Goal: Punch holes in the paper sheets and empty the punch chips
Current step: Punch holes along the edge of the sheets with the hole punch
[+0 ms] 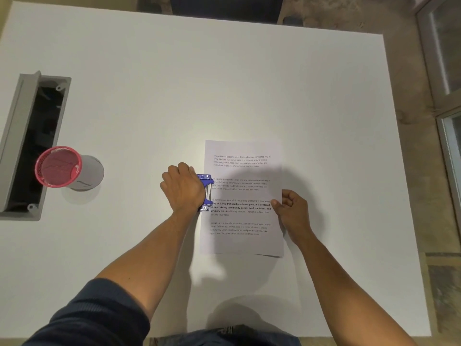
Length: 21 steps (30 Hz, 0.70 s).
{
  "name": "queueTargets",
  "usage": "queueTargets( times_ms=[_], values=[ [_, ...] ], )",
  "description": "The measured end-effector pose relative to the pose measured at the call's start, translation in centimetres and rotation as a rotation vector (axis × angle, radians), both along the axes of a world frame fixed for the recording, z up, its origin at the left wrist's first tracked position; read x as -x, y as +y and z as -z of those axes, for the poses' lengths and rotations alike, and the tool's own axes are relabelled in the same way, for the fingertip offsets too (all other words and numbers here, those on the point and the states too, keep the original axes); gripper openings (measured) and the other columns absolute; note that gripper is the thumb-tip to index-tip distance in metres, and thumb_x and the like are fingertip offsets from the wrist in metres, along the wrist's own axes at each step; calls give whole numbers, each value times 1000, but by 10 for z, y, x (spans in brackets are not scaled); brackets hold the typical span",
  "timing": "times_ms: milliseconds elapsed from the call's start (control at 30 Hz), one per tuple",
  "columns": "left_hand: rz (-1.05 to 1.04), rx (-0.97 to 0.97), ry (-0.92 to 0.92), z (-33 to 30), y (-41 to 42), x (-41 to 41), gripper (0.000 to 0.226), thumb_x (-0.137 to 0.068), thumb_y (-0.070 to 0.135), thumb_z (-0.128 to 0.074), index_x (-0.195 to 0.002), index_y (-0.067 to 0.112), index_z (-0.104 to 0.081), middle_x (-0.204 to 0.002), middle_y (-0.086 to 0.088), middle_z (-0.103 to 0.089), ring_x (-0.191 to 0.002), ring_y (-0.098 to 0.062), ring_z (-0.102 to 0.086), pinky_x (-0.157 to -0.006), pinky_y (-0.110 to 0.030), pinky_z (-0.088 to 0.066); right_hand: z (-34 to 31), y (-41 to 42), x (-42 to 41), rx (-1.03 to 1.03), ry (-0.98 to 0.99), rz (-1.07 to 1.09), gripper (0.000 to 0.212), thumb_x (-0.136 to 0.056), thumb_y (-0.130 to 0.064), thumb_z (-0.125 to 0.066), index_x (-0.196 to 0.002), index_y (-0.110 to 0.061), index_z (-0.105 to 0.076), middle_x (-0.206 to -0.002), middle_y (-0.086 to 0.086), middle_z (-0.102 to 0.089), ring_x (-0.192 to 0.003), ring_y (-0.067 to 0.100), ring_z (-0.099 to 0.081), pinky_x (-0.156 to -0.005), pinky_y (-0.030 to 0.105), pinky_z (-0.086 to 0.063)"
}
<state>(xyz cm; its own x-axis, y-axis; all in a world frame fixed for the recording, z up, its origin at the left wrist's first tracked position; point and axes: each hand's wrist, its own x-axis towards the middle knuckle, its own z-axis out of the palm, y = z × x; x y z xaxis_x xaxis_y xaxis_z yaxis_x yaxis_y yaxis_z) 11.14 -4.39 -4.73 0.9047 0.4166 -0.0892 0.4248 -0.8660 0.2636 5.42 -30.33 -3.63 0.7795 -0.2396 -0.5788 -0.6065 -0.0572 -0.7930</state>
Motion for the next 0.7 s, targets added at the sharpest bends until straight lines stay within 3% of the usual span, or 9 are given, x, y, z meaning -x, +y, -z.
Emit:
queueTargets(
  times_ms=[233, 433, 600, 700],
  values=[
    [-36, 162, 57, -14, -5, -3, 42, -103, 34, -29, -98, 3, -57, -102, -18, -60, -97, -37, -51, -81, -45, -37, -1, -1, 0, 19, 6, -6, 23, -86, -6, -71, -97, -26, -68, -92, -2, -78, -82, 18, -76, -76, 37, -62],
    [-59, 302, 98, -21, 0, -4, 52, -100, 50, -28, -94, 6, -54, -97, -11, -58, -99, -35, -50, -76, -41, -36, -2, 0, 1, 28, 4, 3, 21, -85, -5, -72, -96, -23, -69, -92, 1, -78, -83, 19, -75, -81, 42, -61],
    [-100, 580, 104, -28, 10, 6, 44, -89, 59, -49, -88, 16, -51, -86, 0, -60, -79, -21, -57, -67, -36, -45, -6, -5, 4, 17, -6, 14, 20, -84, -4, -73, -98, -19, -69, -93, 4, -78, -85, 22, -75, -84, 47, -60],
    [-89, 736, 87, -29, 14, 18, 29, -85, 38, -69, -88, 13, -56, -79, 2, -57, -65, -13, -53, -58, -23, -42, -12, -9, 5, 6, -28, 8, 21, -85, -1, -71, -97, -19, -71, -92, 4, -78, -86, 24, -75, -84, 49, -60]
  ],
)
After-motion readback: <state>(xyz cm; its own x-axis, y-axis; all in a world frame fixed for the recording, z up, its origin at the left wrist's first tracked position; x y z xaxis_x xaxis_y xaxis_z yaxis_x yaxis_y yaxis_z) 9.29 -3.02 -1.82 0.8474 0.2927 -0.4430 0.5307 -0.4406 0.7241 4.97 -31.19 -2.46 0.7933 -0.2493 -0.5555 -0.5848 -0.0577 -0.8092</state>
